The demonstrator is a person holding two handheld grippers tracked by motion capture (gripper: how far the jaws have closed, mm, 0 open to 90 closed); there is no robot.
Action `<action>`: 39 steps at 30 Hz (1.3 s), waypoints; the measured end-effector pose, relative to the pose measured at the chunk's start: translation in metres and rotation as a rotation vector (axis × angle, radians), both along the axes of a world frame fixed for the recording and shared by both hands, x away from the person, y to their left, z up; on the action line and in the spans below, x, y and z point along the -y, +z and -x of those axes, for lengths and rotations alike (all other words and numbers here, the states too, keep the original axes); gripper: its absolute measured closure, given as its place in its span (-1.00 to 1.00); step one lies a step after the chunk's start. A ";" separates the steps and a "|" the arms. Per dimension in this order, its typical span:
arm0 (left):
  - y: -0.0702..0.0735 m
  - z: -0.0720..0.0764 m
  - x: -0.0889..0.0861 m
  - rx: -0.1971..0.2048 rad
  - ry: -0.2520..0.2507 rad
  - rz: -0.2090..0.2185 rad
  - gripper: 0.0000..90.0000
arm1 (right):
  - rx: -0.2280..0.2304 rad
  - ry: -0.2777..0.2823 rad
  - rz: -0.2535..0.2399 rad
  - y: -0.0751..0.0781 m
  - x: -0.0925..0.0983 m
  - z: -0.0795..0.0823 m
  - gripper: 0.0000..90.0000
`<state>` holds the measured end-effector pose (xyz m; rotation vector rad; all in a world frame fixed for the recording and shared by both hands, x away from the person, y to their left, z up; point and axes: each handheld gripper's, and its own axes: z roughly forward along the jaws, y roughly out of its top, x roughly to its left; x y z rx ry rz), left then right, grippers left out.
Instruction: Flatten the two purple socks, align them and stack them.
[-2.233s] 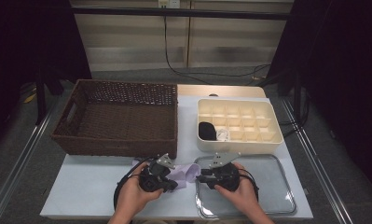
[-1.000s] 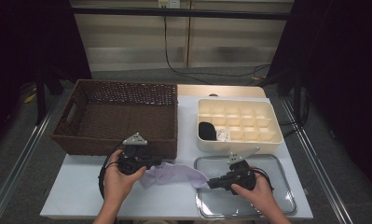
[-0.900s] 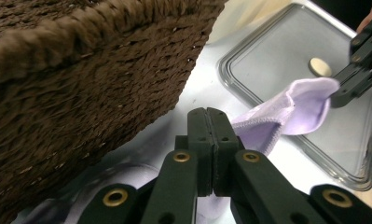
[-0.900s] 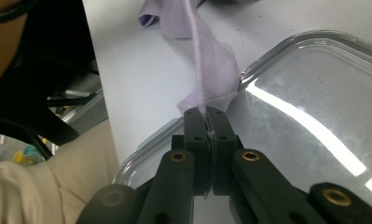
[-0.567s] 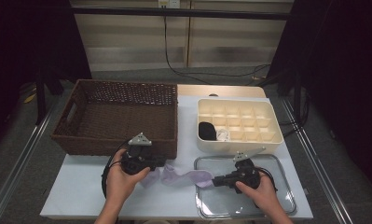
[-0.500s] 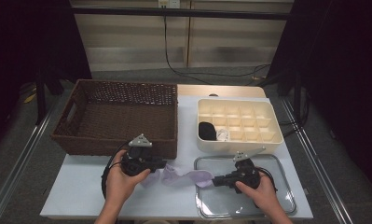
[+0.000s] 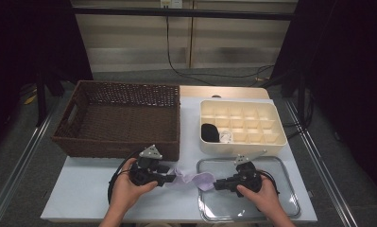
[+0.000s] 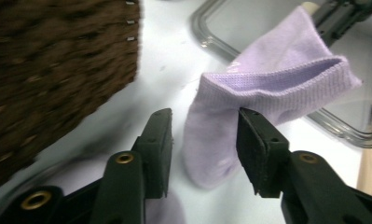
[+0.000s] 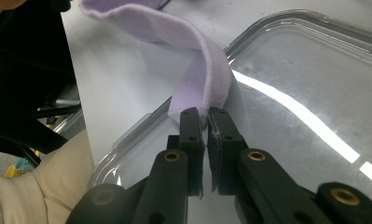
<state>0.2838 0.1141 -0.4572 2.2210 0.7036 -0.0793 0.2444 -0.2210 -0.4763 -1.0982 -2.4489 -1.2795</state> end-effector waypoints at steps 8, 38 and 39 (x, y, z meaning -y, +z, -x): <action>-0.009 0.000 0.007 -0.045 -0.043 -0.035 0.83 | -0.006 -0.003 0.005 -0.003 -0.001 -0.001 0.87; 0.005 -0.001 -0.010 -0.031 0.084 0.098 0.98 | -0.042 0.009 -0.016 -0.001 0.005 -0.002 0.99; 0.005 -0.002 -0.013 -0.038 0.105 0.125 0.98 | -0.048 0.017 -0.023 -0.001 0.005 -0.002 0.99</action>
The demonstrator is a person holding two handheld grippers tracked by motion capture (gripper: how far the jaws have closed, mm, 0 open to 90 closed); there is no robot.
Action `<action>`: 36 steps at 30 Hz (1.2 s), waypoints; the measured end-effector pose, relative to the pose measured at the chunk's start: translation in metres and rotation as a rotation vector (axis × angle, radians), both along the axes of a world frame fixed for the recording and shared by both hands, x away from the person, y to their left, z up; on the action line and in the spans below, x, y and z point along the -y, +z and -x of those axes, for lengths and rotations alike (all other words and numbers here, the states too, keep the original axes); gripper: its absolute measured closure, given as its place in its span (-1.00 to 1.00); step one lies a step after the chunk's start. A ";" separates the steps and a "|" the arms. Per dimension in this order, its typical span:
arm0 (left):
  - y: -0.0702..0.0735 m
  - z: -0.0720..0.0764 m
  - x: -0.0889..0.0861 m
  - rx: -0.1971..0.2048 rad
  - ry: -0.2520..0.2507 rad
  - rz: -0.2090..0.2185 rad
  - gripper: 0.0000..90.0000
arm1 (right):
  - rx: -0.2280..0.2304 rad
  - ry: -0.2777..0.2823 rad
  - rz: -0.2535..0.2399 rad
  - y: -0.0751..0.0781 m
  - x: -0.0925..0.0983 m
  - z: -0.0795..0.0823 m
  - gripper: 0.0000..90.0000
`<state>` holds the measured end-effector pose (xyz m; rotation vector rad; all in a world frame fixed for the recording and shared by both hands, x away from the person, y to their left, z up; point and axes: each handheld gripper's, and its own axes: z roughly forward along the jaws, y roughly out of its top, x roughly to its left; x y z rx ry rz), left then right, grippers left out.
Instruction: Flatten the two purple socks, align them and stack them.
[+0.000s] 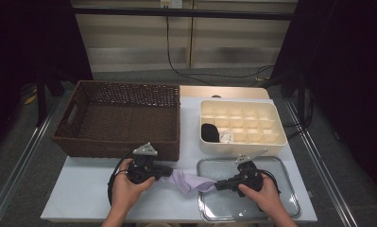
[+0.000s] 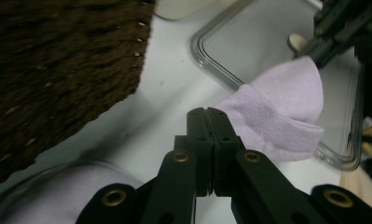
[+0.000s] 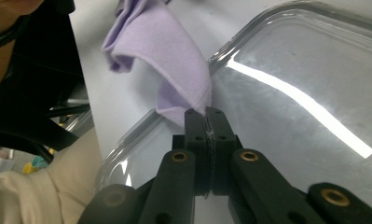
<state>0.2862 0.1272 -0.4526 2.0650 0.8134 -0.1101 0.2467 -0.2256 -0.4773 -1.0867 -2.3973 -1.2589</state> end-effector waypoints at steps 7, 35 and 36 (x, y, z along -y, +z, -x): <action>0.002 -0.003 -0.016 0.012 0.113 0.037 0.98 | -0.054 0.013 -0.017 0.000 0.002 0.000 0.99; 0.002 0.008 -0.002 0.042 0.098 -0.146 0.66 | 0.101 -0.130 0.088 0.013 0.020 0.001 0.52; 0.003 0.008 -0.001 0.051 0.096 -0.145 0.63 | 0.120 -0.139 0.101 0.014 0.020 0.001 0.51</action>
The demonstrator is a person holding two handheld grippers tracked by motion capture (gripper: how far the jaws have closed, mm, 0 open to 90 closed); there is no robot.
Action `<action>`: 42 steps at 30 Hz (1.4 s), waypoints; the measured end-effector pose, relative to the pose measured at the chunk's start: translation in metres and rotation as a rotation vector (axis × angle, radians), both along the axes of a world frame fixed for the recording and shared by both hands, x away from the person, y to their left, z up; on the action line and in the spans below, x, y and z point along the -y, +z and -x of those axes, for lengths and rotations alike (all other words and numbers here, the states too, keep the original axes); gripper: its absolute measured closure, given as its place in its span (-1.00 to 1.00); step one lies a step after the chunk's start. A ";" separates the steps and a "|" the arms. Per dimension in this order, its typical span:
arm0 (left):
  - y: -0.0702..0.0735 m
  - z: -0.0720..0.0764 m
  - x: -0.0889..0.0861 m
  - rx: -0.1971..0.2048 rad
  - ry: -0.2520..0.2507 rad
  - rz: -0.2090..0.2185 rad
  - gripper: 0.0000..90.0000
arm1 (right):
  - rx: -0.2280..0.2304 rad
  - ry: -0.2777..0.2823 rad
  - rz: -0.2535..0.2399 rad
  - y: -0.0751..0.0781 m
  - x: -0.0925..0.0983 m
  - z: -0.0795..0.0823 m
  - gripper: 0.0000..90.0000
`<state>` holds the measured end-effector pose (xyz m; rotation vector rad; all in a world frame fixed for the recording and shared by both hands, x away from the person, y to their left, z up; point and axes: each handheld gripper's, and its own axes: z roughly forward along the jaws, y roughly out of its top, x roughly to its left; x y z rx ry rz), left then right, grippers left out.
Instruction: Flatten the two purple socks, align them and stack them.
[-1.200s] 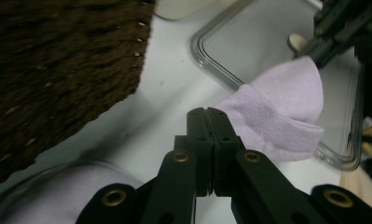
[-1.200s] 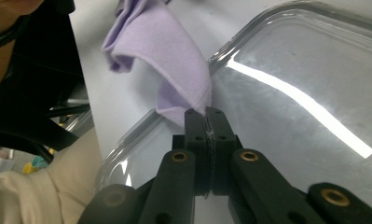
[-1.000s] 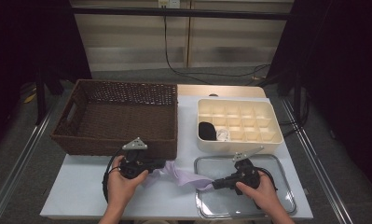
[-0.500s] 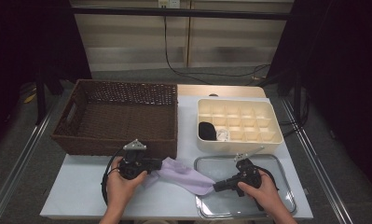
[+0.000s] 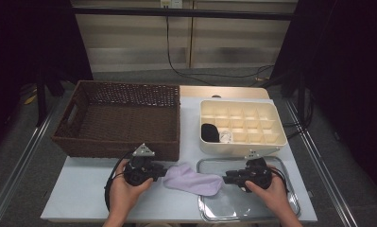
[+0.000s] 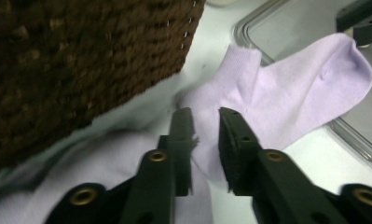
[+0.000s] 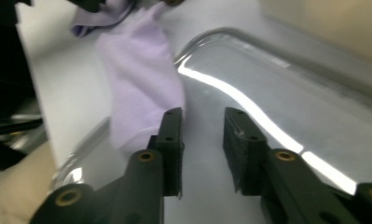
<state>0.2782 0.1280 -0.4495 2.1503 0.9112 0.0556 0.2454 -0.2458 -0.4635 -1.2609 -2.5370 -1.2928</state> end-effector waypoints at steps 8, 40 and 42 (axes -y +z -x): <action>-0.003 -0.007 0.009 0.095 -0.034 -0.051 0.41 | 0.065 0.035 0.034 0.007 -0.010 0.006 0.40; -0.016 0.013 0.025 0.010 -0.154 -0.155 0.90 | 0.124 0.038 0.144 -0.003 -0.022 -0.001 0.73; -0.013 0.014 0.022 0.007 -0.139 -0.149 0.75 | 0.129 0.032 0.140 -0.003 -0.023 -0.002 0.65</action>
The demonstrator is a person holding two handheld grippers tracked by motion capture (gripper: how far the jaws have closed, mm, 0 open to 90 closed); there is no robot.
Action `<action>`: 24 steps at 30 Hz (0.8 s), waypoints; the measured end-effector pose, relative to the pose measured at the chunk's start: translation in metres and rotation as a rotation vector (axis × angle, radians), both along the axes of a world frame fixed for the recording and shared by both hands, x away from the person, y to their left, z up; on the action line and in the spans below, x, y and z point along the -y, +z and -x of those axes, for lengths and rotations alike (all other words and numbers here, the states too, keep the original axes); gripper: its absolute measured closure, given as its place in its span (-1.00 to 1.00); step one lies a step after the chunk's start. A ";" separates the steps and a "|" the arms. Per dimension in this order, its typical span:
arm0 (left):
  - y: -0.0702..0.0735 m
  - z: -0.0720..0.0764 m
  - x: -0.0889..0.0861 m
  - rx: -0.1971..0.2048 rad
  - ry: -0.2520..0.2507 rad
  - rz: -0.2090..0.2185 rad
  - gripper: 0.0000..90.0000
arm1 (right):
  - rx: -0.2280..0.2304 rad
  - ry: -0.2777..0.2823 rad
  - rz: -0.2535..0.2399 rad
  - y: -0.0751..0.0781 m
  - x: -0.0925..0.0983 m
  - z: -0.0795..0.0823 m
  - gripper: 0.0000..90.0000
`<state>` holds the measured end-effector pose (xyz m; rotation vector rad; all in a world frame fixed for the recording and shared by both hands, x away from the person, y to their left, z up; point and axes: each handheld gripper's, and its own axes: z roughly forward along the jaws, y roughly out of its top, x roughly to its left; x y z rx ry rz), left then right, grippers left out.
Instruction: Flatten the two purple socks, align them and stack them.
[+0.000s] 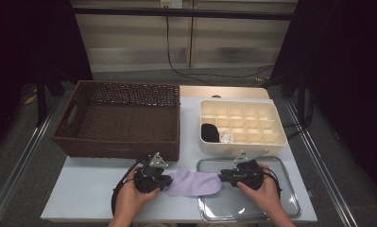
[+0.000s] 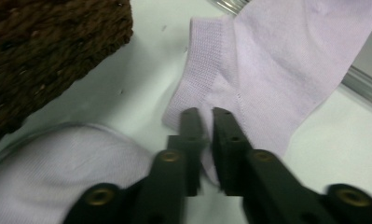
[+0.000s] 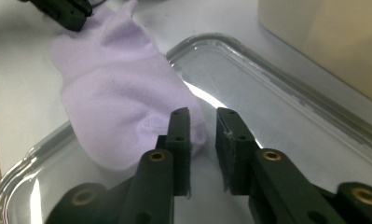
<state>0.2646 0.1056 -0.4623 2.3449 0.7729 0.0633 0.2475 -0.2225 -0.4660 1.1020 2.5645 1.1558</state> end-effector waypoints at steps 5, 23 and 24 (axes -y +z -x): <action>0.016 -0.001 -0.015 0.061 0.053 0.026 0.36 | 0.015 0.001 -0.029 0.003 -0.001 -0.002 0.52; -0.001 -0.006 -0.040 0.099 0.090 -0.075 0.25 | 0.015 0.041 -0.035 0.001 -0.014 -0.006 0.39; -0.001 -0.005 -0.040 0.105 0.084 -0.084 0.27 | 0.015 0.043 -0.035 0.001 -0.014 -0.007 0.39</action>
